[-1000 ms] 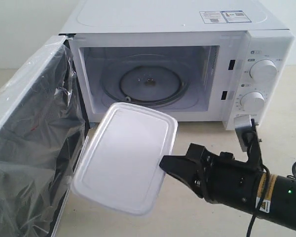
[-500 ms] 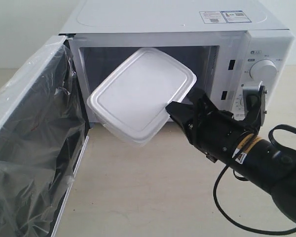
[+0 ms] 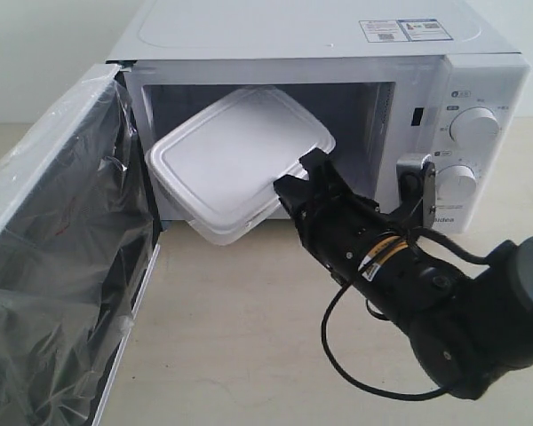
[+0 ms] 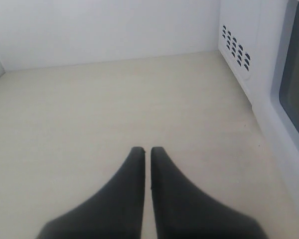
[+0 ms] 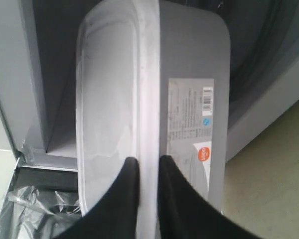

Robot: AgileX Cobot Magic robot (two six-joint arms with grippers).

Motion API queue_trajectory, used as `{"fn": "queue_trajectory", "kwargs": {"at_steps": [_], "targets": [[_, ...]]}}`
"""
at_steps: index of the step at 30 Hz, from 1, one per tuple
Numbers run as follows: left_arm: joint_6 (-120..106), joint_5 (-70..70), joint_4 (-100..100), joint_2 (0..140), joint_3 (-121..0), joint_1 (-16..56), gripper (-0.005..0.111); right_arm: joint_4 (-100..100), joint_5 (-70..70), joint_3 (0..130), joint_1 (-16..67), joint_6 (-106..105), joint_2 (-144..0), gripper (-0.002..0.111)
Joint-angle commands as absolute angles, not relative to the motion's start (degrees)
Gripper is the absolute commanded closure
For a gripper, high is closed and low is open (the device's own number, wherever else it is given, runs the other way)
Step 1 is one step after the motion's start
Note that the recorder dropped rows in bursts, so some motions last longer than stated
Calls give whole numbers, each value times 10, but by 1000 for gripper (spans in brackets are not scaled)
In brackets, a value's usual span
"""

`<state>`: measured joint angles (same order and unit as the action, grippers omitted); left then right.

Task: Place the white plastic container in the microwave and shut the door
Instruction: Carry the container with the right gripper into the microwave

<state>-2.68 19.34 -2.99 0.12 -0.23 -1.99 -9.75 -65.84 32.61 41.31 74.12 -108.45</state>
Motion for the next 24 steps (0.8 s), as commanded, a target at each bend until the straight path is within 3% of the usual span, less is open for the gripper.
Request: {"fn": "queue_trajectory", "kwargs": {"at_steps": [1,24], "targets": [[-26,190,-24,0,0,-17,102,-145,-676,342,419,728,-1095,108],[-26,190,-24,0,0,-17,102,-262,-610,439,419,630,-1106,108]]}}
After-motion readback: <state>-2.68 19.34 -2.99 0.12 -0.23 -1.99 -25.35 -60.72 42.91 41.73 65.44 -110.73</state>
